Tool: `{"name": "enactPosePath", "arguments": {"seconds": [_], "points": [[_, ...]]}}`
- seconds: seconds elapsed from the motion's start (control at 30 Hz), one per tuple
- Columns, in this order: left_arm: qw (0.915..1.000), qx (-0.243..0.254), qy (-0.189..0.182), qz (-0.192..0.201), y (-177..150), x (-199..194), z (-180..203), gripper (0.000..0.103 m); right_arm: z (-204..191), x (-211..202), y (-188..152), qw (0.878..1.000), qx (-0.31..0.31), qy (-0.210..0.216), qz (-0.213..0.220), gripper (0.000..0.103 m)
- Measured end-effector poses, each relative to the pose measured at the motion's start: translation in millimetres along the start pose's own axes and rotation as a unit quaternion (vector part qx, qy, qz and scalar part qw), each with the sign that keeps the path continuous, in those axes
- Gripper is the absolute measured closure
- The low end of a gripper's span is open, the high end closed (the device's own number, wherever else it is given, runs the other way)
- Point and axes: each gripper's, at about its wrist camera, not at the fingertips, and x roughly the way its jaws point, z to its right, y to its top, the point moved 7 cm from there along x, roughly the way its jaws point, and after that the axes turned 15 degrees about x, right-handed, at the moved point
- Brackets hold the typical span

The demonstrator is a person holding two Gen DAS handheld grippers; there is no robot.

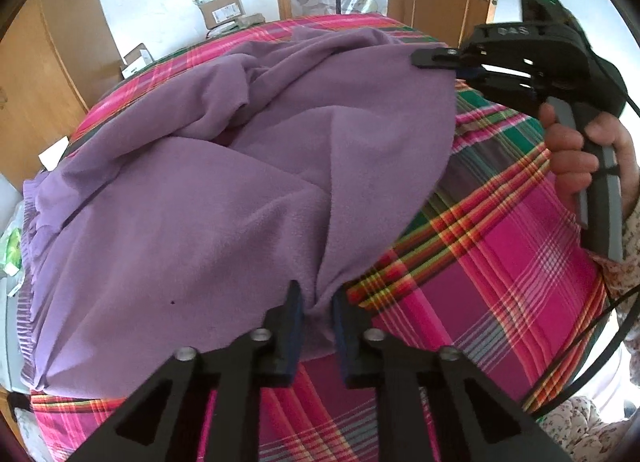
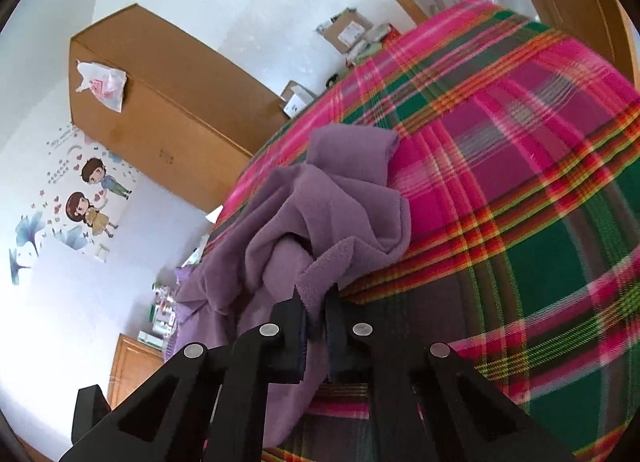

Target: Fold clothes

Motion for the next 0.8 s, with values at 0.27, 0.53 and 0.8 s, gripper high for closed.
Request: {"name": "enactPosePath", "arguments": {"seconds": [0.27,0.53,0.8], "points": [[0.9980,-0.021,-0.025,0.055,-1,-32,-8,0.092,-25,-44,-14,0.997,-0.053,-0.005,0.064,0.096],[0.9969,-0.011,-0.036,0.069,-5,-44,-6,0.092,-44,-88,-31,0.988,-0.100,-0.017,0.117,0.096],[0.9981,0.017,-0.052,0.030,-10,-24,3,0.091,-5,-87,-50,0.988,-0.088,-0.073,0.103,0.096]]}}
